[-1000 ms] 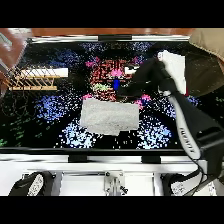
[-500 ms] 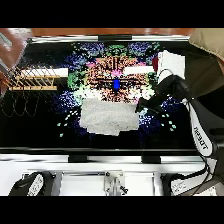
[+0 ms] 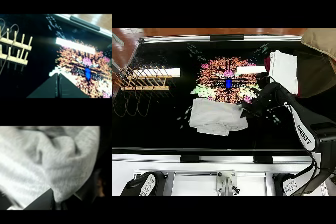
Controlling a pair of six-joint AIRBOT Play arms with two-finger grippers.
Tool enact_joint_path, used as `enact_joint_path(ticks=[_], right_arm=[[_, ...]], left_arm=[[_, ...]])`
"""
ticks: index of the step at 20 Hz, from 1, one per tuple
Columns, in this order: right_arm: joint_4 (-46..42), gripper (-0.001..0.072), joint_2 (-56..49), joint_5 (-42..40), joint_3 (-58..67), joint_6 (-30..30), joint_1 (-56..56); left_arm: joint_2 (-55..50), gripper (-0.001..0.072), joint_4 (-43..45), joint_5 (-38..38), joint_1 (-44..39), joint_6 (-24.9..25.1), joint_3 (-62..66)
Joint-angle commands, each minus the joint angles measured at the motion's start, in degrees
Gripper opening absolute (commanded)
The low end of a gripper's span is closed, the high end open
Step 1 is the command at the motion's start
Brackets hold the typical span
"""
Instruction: Fold the shirts.
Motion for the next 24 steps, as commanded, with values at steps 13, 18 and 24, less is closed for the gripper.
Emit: enact_joint_path(ticks=[13,18,24], right_arm=[[12.57,0.0079,2.19,20.28,40.39,7.91,-11.39],[11.39,0.0078,0.94,34.56,40.39,7.87,-13.79],[10.51,0.0079,-1.88,63.69,40.39,7.80,-13.97]], left_arm=[[0.13,0.0027,-1.11,0.02,0.02,0.04,-0.02],[0.13,0.0027,-1.09,-0.02,0.02,0.07,-0.04],[0.13,0.0027,-1.09,-0.02,0.02,0.07,-0.04]])
